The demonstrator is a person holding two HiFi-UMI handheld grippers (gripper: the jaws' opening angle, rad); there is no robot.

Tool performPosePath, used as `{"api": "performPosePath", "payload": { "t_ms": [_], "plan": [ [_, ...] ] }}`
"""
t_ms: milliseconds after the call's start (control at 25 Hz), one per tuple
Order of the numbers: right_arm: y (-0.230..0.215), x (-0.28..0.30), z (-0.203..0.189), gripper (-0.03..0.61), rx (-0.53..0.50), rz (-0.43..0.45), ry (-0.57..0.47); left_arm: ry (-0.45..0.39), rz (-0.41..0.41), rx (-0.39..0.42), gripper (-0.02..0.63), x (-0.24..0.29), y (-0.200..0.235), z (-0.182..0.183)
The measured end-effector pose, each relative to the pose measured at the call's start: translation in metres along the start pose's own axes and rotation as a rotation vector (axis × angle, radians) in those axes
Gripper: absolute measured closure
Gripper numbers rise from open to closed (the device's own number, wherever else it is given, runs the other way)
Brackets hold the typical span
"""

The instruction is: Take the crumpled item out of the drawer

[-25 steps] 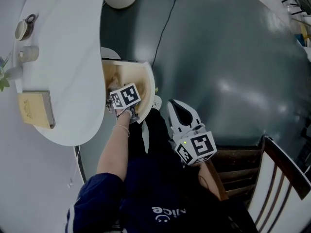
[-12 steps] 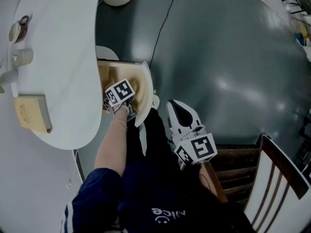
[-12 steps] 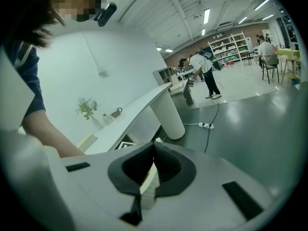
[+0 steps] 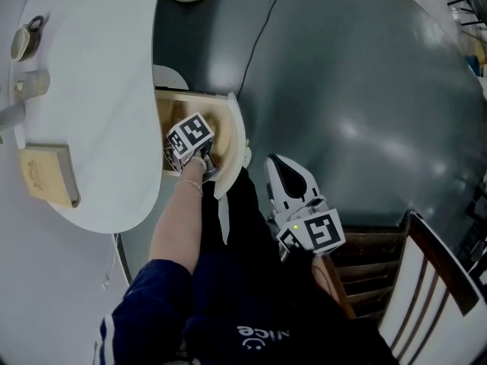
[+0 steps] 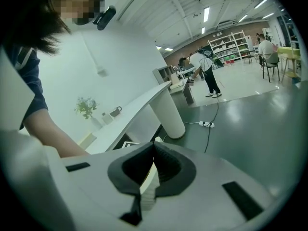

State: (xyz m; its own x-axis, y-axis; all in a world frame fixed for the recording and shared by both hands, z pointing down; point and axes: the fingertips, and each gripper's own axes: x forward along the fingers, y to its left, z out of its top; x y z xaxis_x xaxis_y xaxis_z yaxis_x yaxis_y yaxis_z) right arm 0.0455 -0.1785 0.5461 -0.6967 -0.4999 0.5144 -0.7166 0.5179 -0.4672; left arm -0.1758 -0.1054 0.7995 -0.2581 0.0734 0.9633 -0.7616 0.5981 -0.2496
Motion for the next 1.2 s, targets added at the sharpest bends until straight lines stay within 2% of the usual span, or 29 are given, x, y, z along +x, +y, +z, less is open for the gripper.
{"api": "performPosePath", "payload": {
  "t_ms": [80,160,200,400,560,800,1080,1200],
  "plan": [
    [-0.002,0.000,0.000,0.571,0.004,-0.007,-0.004,0.003,-0.031,-0.014,0.343,0.000,-0.003,-0.001],
    [-0.003,-0.001,0.001,0.572,0.008,-0.014,-0.007,0.006,-0.048,-0.032,0.415,0.001,-0.002,-0.002],
    [-0.003,-0.001,0.001,0.572,0.010,-0.017,-0.008,0.010,-0.052,-0.036,0.431,0.001,-0.002,-0.002],
    [0.002,0.001,-0.002,0.571,0.013,-0.021,-0.009,0.015,-0.071,-0.019,0.468,0.001,0.000,-0.001],
    [0.006,0.001,-0.004,0.571,0.008,-0.021,-0.003,-0.024,-0.066,0.043,0.488,-0.003,0.000,0.003],
    [0.003,-0.002,-0.010,0.572,0.010,-0.040,-0.002,-0.035,-0.059,0.137,0.494,-0.008,-0.002,0.004],
    [0.008,-0.007,-0.010,0.571,-0.056,-0.057,0.009,-0.094,-0.105,0.265,0.494,-0.033,-0.019,0.005],
    [0.011,-0.013,-0.005,0.572,-0.051,-0.052,-0.002,-0.108,-0.146,0.306,0.494,-0.046,-0.030,0.003]
  ]
}}
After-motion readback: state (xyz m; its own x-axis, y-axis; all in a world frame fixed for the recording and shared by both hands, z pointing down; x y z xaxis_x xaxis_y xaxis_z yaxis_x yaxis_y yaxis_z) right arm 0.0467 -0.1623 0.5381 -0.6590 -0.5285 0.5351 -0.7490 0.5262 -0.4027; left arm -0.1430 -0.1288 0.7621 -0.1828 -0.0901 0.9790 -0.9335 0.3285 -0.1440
